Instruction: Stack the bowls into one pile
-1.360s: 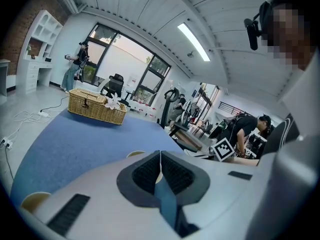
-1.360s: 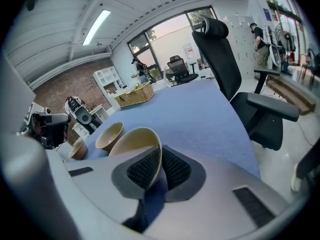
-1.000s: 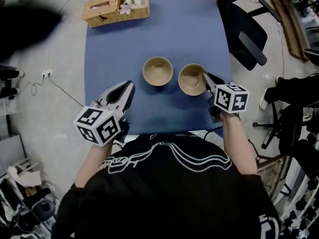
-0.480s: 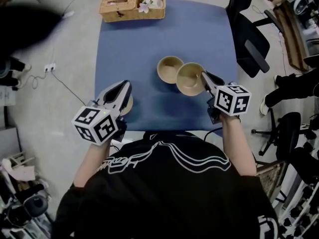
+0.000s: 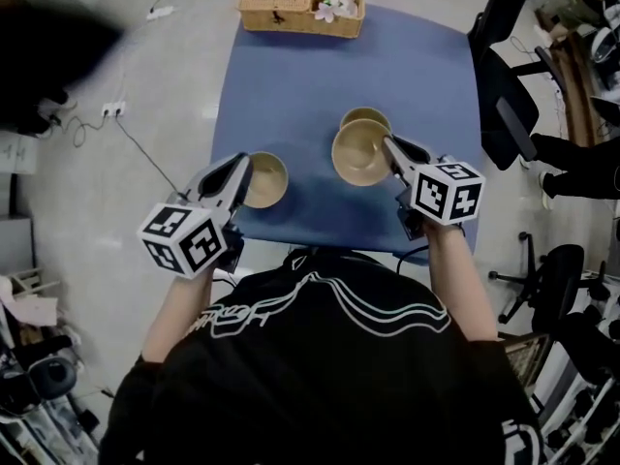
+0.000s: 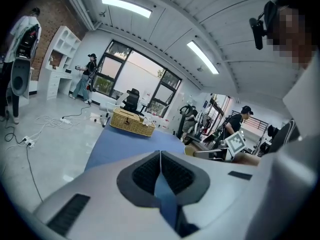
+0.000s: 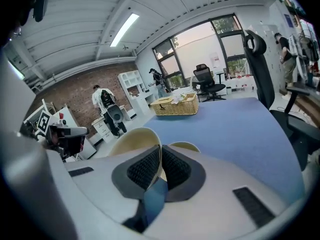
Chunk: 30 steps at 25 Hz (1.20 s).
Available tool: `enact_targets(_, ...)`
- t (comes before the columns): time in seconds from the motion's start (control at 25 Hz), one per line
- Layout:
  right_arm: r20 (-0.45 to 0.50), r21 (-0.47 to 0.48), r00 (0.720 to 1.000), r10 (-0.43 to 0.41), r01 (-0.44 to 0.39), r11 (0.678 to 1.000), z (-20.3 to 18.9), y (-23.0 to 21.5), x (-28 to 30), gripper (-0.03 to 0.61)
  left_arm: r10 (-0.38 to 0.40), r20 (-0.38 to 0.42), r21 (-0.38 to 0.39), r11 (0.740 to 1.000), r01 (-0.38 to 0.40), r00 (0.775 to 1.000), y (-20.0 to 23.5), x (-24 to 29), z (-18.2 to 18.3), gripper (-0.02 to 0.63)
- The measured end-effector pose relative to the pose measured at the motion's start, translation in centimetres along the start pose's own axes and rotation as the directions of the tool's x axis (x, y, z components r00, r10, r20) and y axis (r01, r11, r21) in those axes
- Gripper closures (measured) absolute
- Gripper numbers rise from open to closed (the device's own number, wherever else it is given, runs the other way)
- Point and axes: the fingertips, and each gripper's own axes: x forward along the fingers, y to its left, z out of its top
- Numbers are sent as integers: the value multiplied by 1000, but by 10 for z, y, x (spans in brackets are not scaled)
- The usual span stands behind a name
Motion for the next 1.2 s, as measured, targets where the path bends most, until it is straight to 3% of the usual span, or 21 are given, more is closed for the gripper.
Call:
enact_targets(0.6, -76, -97, 985, 156, -163, 982, -12, 107, 62, 537, 120, 53, -53, 992, -118, 991, 53, -84, -14, 584)
enact_targets(1.2, -173, -138, 956, 236, -261, 955, -42, 168, 111, 537, 197, 74, -95, 977, -190, 978, 89, -131, -28, 584)
